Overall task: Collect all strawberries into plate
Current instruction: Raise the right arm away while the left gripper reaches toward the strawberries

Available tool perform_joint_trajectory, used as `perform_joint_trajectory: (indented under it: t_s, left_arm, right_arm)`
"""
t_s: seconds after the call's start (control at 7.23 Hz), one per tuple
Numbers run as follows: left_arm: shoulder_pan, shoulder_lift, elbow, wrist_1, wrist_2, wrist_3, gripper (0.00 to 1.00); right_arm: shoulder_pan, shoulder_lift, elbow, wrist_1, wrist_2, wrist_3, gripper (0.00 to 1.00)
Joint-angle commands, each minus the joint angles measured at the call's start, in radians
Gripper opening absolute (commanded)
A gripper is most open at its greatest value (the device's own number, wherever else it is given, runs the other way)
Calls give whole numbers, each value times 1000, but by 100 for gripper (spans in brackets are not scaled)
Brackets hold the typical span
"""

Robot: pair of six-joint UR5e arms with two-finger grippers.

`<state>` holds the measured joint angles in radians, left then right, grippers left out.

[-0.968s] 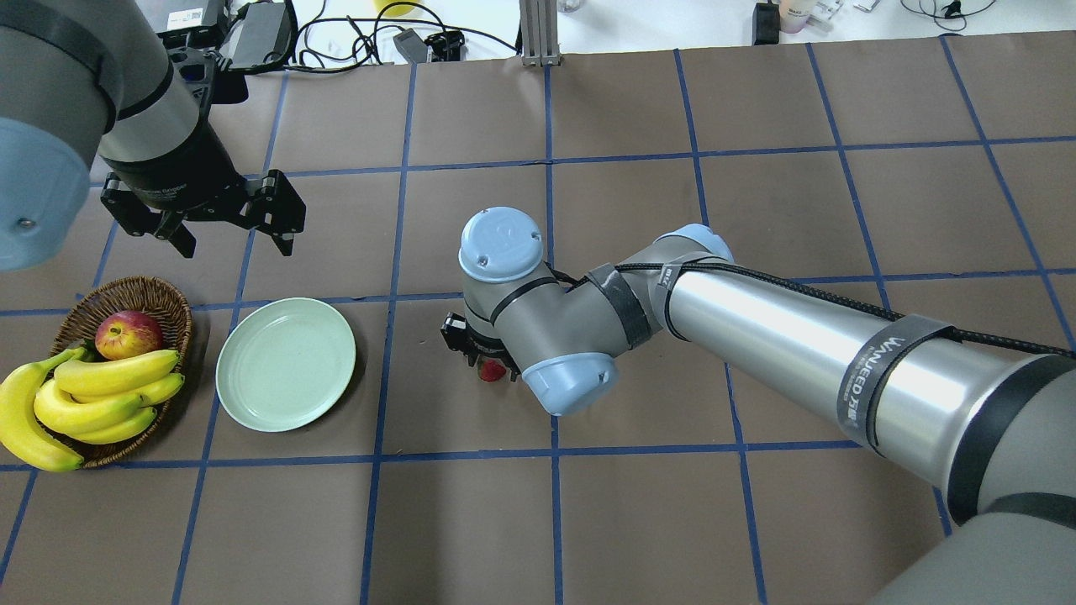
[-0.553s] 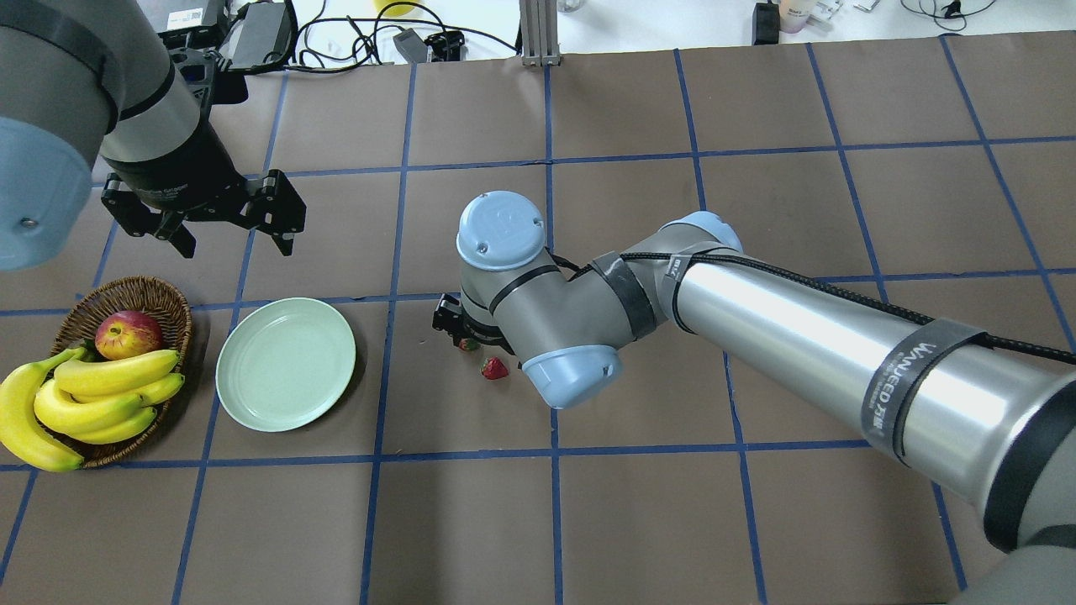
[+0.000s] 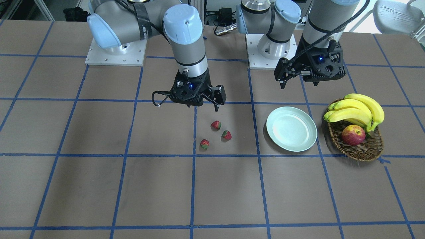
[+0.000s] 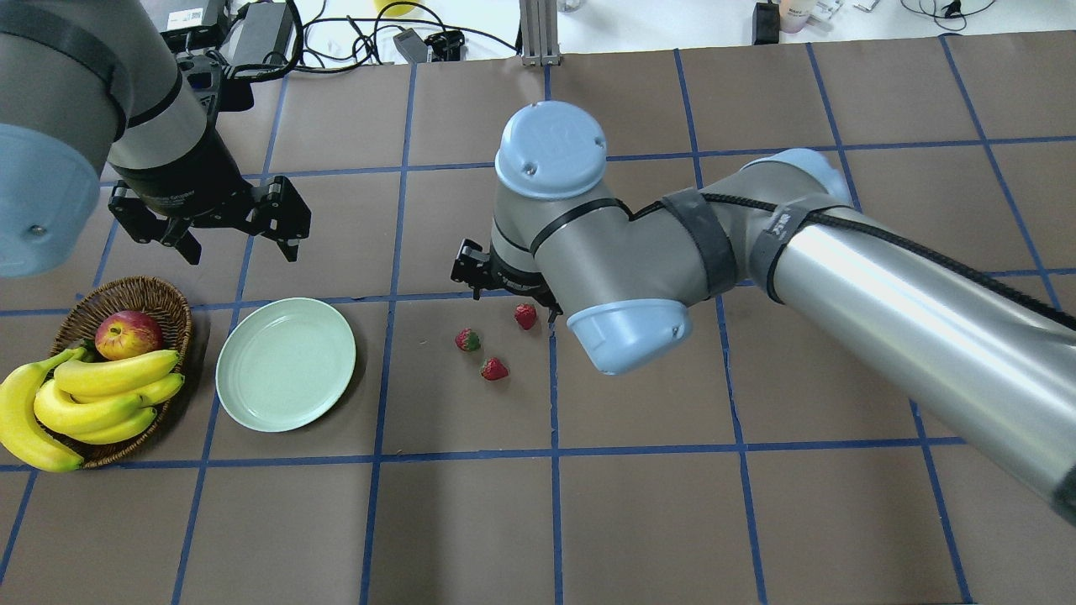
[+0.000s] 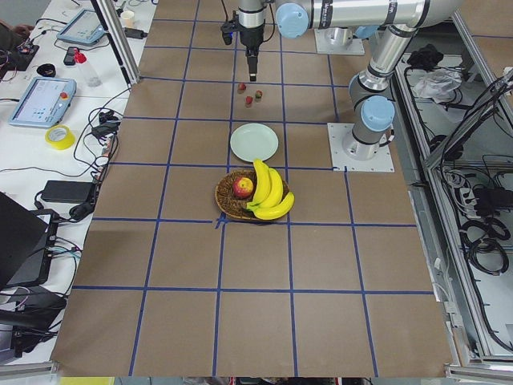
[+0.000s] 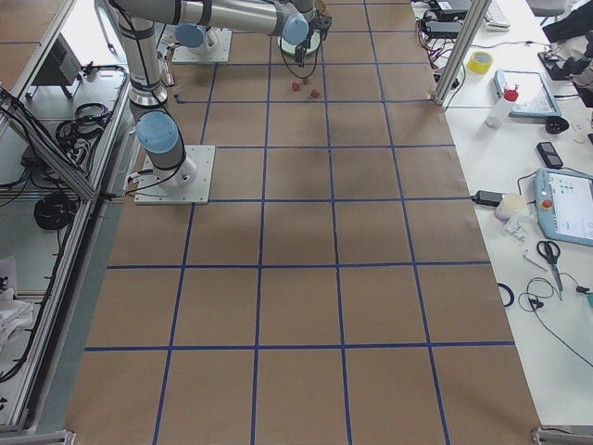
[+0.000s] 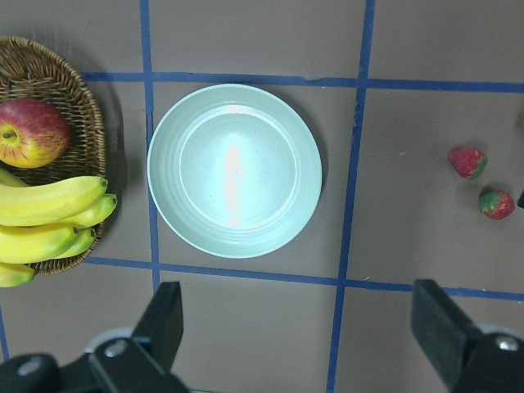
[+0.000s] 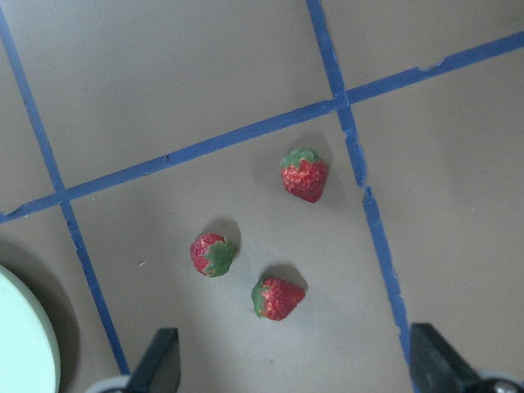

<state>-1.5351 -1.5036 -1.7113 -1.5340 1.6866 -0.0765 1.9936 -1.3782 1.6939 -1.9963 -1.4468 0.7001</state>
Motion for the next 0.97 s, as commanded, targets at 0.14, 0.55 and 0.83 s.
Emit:
perform_joint_trajectory:
  t_s: [0.14, 0.55, 0.83]
  left_arm:
    - [-68, -20, -71, 32, -1, -396, 100]
    - [-151, -62, -178, 209, -125, -688, 100]
    - [-149, -125, -250, 369, -134, -704, 100]
  right_arm:
    - [-19, -30, -308, 439, -20, -124, 100]
    - [-30, -76, -307, 499, -128, -192, 100]
    - [-137, -129, -306, 557, -159, -257, 100]
